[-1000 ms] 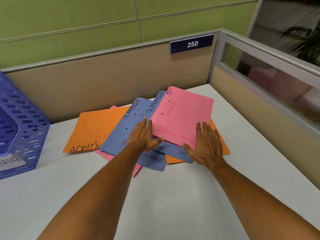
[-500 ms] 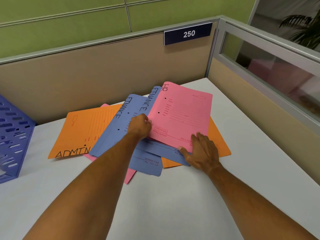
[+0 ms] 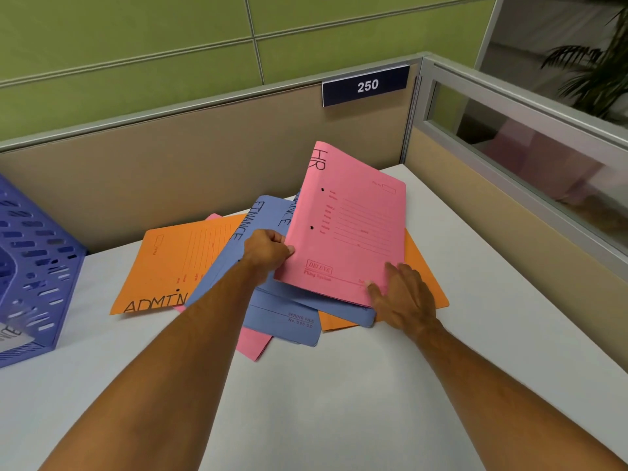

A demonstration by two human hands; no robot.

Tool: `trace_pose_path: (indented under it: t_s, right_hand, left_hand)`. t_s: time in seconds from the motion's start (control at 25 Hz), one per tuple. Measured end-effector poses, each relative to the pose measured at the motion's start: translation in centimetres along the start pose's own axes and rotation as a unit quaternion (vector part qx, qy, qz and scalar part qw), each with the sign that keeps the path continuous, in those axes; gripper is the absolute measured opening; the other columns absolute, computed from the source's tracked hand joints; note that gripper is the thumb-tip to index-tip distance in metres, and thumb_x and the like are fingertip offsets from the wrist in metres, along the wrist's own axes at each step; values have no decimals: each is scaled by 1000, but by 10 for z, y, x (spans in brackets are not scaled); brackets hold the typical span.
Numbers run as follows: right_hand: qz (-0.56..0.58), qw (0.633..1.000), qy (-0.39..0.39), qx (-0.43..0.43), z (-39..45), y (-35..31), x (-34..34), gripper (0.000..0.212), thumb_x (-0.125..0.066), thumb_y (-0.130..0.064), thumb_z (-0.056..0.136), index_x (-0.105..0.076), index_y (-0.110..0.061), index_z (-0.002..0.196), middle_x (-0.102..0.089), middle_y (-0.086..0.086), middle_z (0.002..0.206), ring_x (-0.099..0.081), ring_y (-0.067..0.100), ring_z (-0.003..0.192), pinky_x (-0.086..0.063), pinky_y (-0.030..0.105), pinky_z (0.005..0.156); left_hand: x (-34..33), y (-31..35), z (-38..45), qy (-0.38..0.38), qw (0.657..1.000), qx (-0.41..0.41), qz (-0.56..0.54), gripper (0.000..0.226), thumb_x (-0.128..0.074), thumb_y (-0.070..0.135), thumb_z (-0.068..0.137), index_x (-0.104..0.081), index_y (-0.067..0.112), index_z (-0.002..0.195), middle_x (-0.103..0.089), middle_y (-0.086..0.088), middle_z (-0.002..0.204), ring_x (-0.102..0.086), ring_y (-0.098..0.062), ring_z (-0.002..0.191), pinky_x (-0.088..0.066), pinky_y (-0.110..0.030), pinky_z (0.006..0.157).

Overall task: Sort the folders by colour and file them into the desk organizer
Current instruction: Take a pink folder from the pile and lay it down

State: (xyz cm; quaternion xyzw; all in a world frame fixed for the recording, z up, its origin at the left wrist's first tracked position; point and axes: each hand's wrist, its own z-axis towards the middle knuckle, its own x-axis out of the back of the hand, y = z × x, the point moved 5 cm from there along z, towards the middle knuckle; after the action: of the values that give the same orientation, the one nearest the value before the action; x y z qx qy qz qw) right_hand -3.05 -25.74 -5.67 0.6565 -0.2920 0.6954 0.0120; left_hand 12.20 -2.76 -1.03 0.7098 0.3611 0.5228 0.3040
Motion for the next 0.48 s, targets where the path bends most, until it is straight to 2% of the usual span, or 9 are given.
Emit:
trace_pose_path:
  t_s: [0.16,0.32,0.4,0.48]
  right_hand:
    - [136,987,61,-62,1,1,33,37,-54,-21,92,-51,-7,126,-57,17,121,-55,35,112,-45,36,81]
    - [298,941,73,-145,0,2,52,38,-53,-16,95,-52,0,130,-58,20,130,-54,36,119,-45,42,97]
    - [353,920,76,-151,-2,-5,56,31,-54,-14,94,-57,7,117,-63,25,117,-58,39,110,-48,46,94]
    - [421,895,63,-133,-5,-16,58,24,-56,-10,91,-62,9,103,-67,25,98,-62,39,95,-51,44,87]
  left_hand:
    - [22,-4,-24,-12,996,-16,-86,14,-63,3,86,-54,9,78,-64,-10,85,-62,-25,82,-54,-39,74]
    - [56,-12,-54,-29,989,-39,-139,14,-55,-4,89,-53,6,80,-61,-15,88,-60,-29,85,-51,-45,84]
    - [73,-20,-70,-42,988,-41,-146,9,-53,-4,92,-54,3,86,-62,-16,88,-60,-30,85,-51,-44,84]
    - [89,-29,-83,-49,987,-38,-150,10,-52,-3,93,-55,3,86,-61,-17,89,-59,-29,84,-51,-43,82]
